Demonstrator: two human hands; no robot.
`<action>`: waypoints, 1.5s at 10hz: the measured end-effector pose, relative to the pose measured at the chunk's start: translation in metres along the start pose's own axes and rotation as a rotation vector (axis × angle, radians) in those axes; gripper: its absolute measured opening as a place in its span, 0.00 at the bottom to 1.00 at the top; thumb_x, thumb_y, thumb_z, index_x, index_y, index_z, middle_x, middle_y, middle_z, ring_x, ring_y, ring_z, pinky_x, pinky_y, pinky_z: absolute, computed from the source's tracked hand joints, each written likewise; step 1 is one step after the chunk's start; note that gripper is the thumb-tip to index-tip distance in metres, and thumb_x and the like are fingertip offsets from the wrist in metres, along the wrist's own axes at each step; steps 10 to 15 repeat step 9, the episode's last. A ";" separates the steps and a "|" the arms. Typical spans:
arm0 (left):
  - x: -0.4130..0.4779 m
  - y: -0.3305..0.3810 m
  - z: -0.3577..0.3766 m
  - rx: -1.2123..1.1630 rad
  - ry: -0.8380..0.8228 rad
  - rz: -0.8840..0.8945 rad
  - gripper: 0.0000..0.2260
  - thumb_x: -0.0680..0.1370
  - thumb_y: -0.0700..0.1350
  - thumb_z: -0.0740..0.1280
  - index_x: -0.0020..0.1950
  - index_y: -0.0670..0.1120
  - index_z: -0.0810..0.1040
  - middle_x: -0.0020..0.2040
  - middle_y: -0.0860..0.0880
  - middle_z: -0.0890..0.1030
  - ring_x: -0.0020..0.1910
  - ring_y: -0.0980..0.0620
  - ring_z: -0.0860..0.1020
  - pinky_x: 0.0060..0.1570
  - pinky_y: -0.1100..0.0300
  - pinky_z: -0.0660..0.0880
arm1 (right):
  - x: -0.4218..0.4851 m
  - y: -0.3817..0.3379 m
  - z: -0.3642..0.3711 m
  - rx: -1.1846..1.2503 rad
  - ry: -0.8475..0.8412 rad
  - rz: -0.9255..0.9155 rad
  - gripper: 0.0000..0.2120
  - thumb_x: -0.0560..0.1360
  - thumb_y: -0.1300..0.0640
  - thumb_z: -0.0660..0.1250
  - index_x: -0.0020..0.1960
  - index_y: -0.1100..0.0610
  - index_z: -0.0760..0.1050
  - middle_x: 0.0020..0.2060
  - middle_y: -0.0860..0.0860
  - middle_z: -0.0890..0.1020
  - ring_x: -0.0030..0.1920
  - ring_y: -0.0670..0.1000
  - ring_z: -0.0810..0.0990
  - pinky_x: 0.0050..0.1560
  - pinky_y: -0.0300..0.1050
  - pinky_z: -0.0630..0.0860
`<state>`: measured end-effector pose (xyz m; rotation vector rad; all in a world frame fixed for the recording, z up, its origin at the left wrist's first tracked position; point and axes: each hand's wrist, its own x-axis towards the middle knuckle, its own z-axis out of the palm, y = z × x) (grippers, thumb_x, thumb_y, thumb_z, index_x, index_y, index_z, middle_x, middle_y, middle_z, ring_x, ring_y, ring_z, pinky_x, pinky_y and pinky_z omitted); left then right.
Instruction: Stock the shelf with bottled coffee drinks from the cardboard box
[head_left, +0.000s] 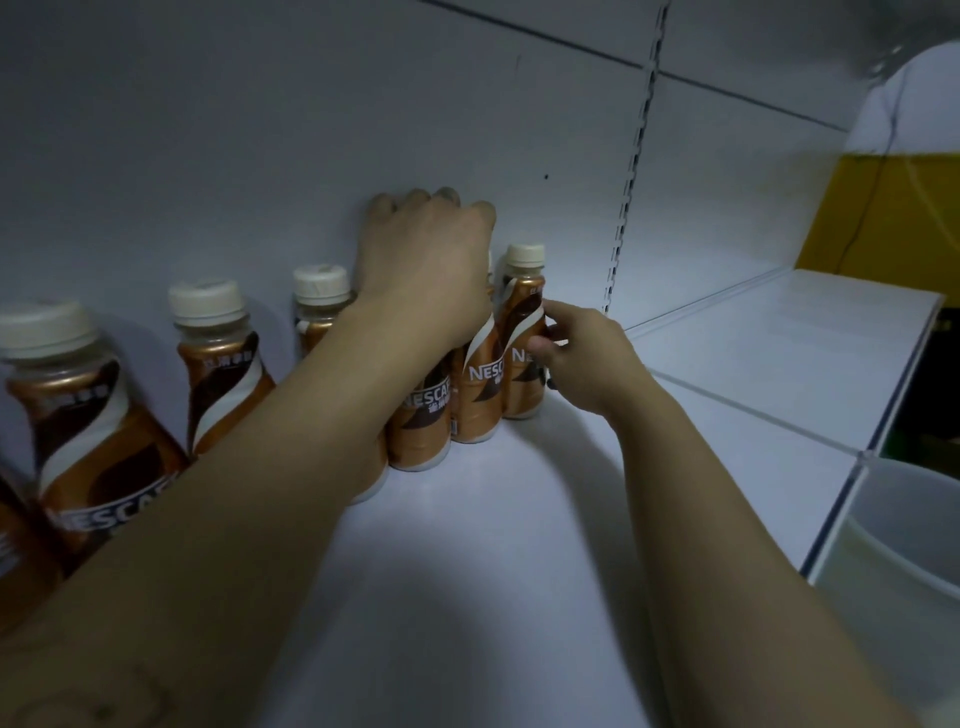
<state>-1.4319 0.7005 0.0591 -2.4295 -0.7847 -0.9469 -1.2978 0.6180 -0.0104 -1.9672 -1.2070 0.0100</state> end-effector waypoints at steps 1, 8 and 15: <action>0.001 0.000 0.001 0.001 -0.017 -0.011 0.15 0.70 0.49 0.72 0.54 0.48 0.75 0.50 0.44 0.77 0.50 0.42 0.74 0.48 0.50 0.64 | 0.000 -0.001 0.000 0.040 0.001 0.034 0.19 0.75 0.59 0.68 0.65 0.51 0.73 0.50 0.49 0.80 0.49 0.53 0.79 0.54 0.55 0.79; -0.070 -0.025 -0.073 0.014 -0.095 0.054 0.22 0.72 0.57 0.66 0.63 0.50 0.74 0.58 0.47 0.77 0.57 0.45 0.73 0.56 0.51 0.66 | -0.070 -0.056 -0.024 -0.151 0.139 -0.233 0.33 0.72 0.44 0.68 0.73 0.51 0.63 0.66 0.52 0.74 0.64 0.55 0.71 0.62 0.51 0.70; -0.098 -0.042 -0.104 -0.017 -0.120 0.018 0.25 0.72 0.60 0.66 0.67 0.51 0.72 0.60 0.47 0.76 0.59 0.46 0.73 0.58 0.51 0.65 | -0.082 -0.077 -0.030 -0.150 0.093 -0.328 0.35 0.72 0.41 0.67 0.75 0.50 0.62 0.71 0.51 0.69 0.69 0.54 0.67 0.66 0.50 0.65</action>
